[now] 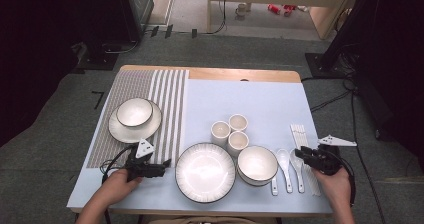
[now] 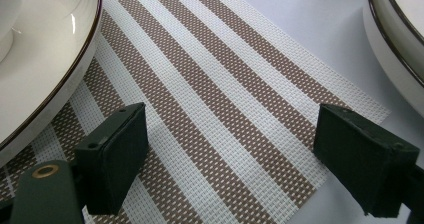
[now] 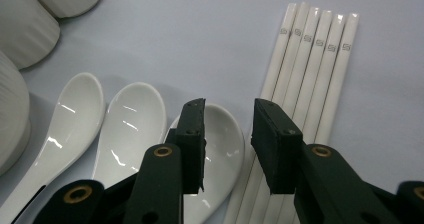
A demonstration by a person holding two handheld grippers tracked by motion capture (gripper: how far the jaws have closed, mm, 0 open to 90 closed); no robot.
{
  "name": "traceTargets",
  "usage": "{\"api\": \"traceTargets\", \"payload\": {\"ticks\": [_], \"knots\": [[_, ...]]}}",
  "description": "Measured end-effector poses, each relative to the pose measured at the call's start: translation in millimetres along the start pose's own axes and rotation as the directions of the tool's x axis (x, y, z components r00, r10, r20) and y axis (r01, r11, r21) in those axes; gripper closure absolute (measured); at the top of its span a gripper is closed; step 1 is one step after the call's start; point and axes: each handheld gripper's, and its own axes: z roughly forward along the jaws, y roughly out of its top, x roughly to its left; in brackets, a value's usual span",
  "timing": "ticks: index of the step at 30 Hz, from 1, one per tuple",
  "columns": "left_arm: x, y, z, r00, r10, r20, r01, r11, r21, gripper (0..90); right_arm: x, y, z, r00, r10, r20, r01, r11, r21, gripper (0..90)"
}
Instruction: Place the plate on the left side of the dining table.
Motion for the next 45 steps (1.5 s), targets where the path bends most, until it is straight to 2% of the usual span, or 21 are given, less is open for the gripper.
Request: {"api": "traceTargets", "payload": {"ticks": [17,35,45], "knots": [[0.0,0.0,0.0,1.0,0.0,0.0,0.0,1.0,0.0,14.4,-1.5,-2.3,3.7,1.0,0.0,-0.004,0.0,1.0,0.017,71.5],[0.0,0.0,0.0,1.0,0.0,0.0,0.0,1.0,0.0,14.4,3.8,-1.3,3.1,0.9988,-0.047,0.014,0.047,0.998,0.032,78.1],[0.0,0.0,0.0,1.0,0.0,0.0,0.0,1.0,0.0,14.4,5.2,-0.1,2.3,0.9991,-0.042,-0.008,0.042,0.999,0.028,82.4]]}}
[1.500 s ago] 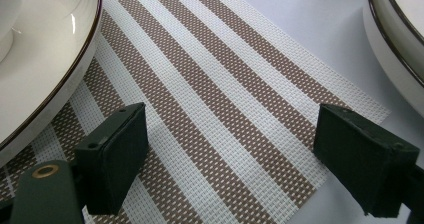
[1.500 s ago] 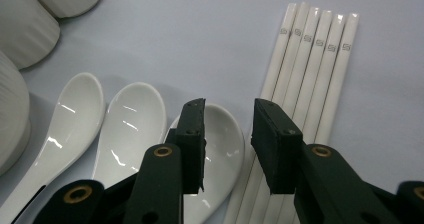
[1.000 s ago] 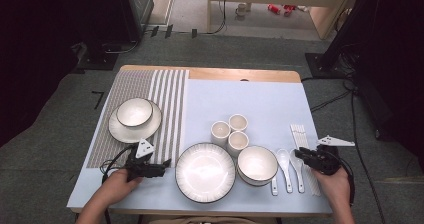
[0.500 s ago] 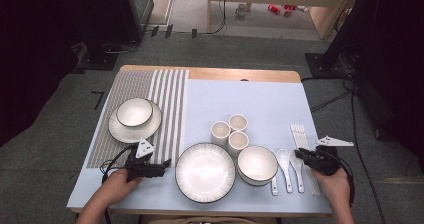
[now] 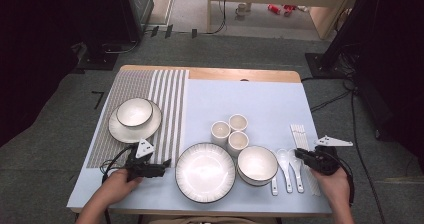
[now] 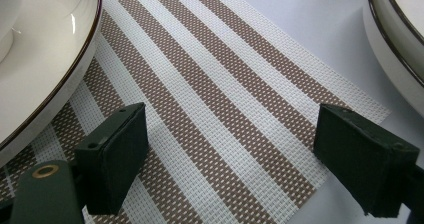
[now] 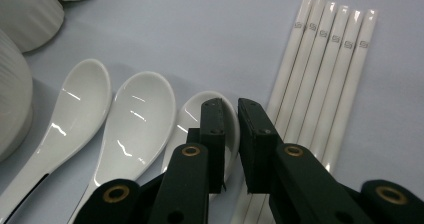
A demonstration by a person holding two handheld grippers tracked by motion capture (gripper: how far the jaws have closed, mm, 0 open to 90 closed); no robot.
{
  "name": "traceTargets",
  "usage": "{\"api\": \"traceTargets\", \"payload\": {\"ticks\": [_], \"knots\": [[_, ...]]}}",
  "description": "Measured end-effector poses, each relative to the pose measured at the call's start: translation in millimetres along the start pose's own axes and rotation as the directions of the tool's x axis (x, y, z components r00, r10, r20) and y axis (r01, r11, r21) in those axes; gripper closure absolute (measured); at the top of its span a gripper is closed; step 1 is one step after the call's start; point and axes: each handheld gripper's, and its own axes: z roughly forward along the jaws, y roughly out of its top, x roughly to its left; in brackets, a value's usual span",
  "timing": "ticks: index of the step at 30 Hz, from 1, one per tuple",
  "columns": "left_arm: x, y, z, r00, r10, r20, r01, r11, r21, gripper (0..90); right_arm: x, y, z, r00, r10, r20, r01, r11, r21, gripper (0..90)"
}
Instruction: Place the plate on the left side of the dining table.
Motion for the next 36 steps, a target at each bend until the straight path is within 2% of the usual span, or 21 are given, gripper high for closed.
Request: {"api": "traceTargets", "payload": {"ticks": [9,20,36], "knots": [[0.0,0.0,0.0,1.0,0.0,0.0,0.0,1.0,0.0,14.4,0.1,1.6,-1.8,0.9999,0.011,-0.013,-0.01,1.0,0.005,85.3],[0.0,-0.1,0.0,1.0,0.0,0.0,0.0,1.0,-0.001,14.4,-2.9,3.0,-2.3,0.9999,0.011,0.0,-0.011,1.0,0.001,85.6],[-0.1,-0.3,0.0,1.0,0.001,0.0,-0.001,1.0,-0.003,14.4,-8.0,15.7,7.5,0.9999,-0.014,0.008,0.014,1.0,-0.01,86.0]]}}
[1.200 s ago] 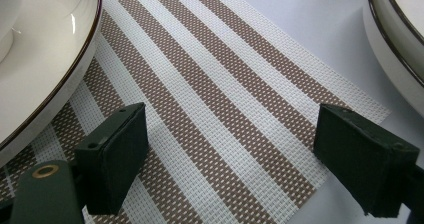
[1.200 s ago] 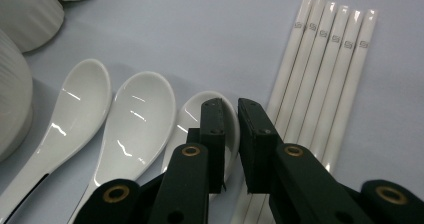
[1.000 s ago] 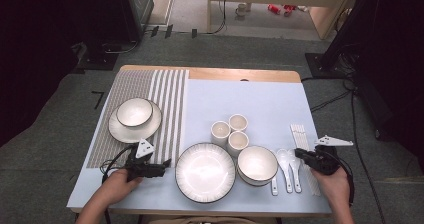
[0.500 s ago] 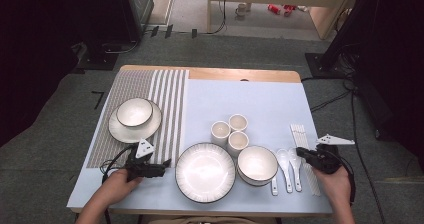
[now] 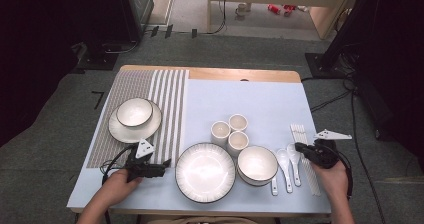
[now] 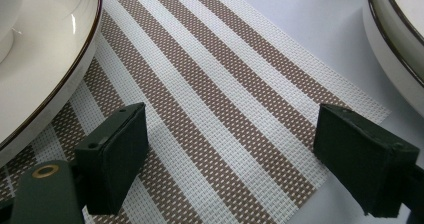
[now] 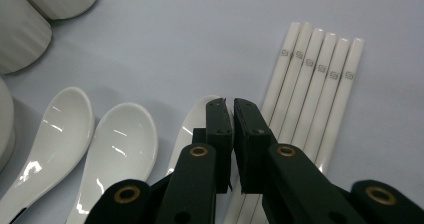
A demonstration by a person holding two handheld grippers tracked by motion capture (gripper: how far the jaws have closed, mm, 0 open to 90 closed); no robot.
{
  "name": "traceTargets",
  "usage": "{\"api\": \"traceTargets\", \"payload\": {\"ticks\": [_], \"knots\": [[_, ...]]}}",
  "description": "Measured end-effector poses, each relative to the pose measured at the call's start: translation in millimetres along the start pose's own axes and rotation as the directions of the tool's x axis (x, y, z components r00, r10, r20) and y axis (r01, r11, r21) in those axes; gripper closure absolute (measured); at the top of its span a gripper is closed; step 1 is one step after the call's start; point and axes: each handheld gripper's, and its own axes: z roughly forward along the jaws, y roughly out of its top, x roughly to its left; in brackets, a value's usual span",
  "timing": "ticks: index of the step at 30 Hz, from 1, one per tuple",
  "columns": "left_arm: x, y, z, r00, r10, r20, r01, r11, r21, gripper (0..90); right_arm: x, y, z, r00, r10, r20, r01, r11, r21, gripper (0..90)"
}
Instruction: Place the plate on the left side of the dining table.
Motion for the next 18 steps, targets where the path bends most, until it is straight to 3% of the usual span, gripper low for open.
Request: {"api": "traceTargets", "payload": {"ticks": [18], "knots": [[-0.3,-0.1,0.0,1.0,0.0,-0.002,0.0,1.0,-0.001,14.4,-9.7,13.0,12.7,1.0,0.003,0.007,-0.003,1.0,-0.016,86.2]]}}
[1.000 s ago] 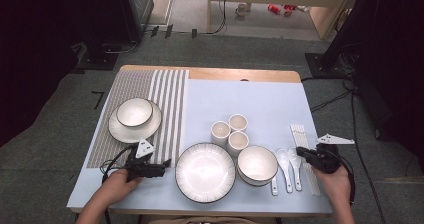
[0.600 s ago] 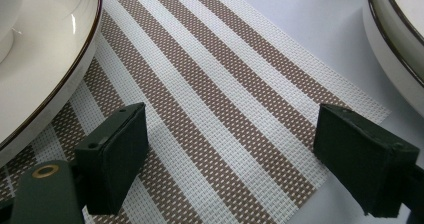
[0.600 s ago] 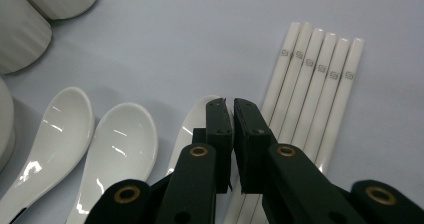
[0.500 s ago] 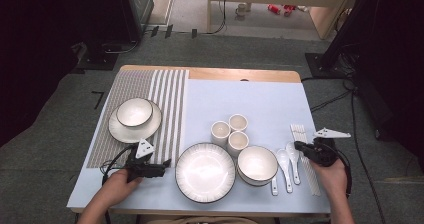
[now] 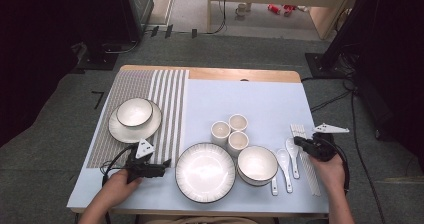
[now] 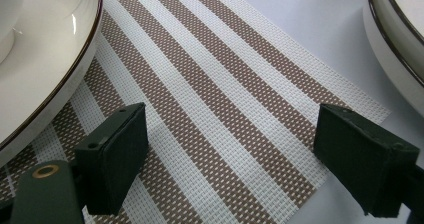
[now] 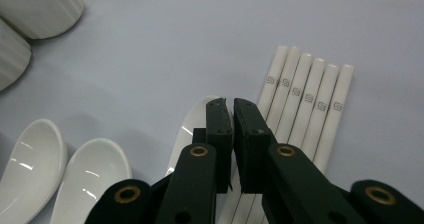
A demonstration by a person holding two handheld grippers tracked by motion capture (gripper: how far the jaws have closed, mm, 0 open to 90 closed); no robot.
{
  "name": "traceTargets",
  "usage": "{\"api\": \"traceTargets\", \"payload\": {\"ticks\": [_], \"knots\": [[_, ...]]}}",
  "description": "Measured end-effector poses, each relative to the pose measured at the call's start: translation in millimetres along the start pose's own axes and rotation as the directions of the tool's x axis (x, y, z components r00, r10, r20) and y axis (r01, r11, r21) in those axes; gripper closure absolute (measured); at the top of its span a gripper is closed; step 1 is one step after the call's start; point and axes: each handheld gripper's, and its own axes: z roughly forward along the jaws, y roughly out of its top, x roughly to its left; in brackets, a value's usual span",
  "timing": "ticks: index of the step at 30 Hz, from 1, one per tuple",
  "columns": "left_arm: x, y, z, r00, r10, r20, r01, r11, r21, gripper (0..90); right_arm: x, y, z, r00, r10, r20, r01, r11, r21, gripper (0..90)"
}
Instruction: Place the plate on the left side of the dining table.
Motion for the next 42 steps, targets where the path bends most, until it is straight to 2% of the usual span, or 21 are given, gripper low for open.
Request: {"api": "traceTargets", "payload": {"ticks": [15,27,42], "knots": [[0.1,0.0,0.0,1.0,0.0,0.0,0.0,1.0,0.001,14.4,-6.4,10.2,10.9,1.0,0.009,0.0,-0.009,1.0,-0.007,85.7],[0.1,0.0,0.0,1.0,-0.001,0.001,0.001,1.0,0.0,14.4,-3.7,7.6,11.5,0.9997,0.025,-0.003,-0.025,1.0,0.011,76.9],[0.1,0.0,0.0,1.0,-0.001,0.001,0.001,1.0,0.001,14.4,-0.7,-2.8,4.9,0.9971,0.074,-0.019,-0.074,0.997,0.015,73.0]]}}
